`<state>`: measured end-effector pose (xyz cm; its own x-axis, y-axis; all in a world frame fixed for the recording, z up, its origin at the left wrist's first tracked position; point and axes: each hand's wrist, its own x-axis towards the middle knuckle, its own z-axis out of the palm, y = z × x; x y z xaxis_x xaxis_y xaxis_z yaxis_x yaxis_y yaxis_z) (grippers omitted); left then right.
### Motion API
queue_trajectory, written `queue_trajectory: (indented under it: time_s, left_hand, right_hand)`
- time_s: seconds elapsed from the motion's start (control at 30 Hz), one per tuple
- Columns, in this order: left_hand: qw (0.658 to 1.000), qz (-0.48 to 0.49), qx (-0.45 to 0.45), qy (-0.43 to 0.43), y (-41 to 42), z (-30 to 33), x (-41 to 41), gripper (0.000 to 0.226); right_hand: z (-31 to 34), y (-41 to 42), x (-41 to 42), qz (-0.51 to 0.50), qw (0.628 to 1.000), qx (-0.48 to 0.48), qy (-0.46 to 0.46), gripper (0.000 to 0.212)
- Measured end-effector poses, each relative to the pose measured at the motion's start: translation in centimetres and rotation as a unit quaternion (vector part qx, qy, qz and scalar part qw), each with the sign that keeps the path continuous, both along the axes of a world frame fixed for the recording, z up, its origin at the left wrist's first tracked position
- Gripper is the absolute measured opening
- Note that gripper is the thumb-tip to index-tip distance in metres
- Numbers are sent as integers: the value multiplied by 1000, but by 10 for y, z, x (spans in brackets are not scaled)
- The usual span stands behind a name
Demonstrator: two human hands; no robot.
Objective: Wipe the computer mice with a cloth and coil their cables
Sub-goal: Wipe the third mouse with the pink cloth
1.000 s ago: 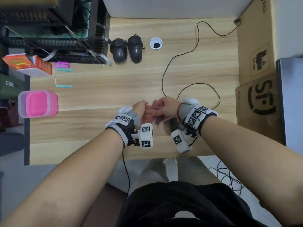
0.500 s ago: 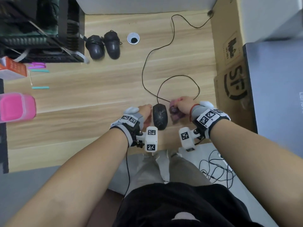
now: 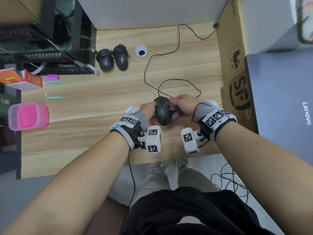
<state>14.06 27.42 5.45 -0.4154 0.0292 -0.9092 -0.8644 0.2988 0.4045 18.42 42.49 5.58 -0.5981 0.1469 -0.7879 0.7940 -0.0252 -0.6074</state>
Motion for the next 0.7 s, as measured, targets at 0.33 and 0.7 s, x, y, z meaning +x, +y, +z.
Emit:
queue_trajectory:
  time_s: [0.33, 0.7]
  left_hand:
    - [980, 80, 163, 86, 2, 156, -65, 33]
    - [923, 65, 347, 153, 7, 284, -94, 39]
  right_hand:
    - [160, 7, -78, -26, 986, -61, 152, 3]
    - [294, 30, -111, -4, 932, -25, 361, 13]
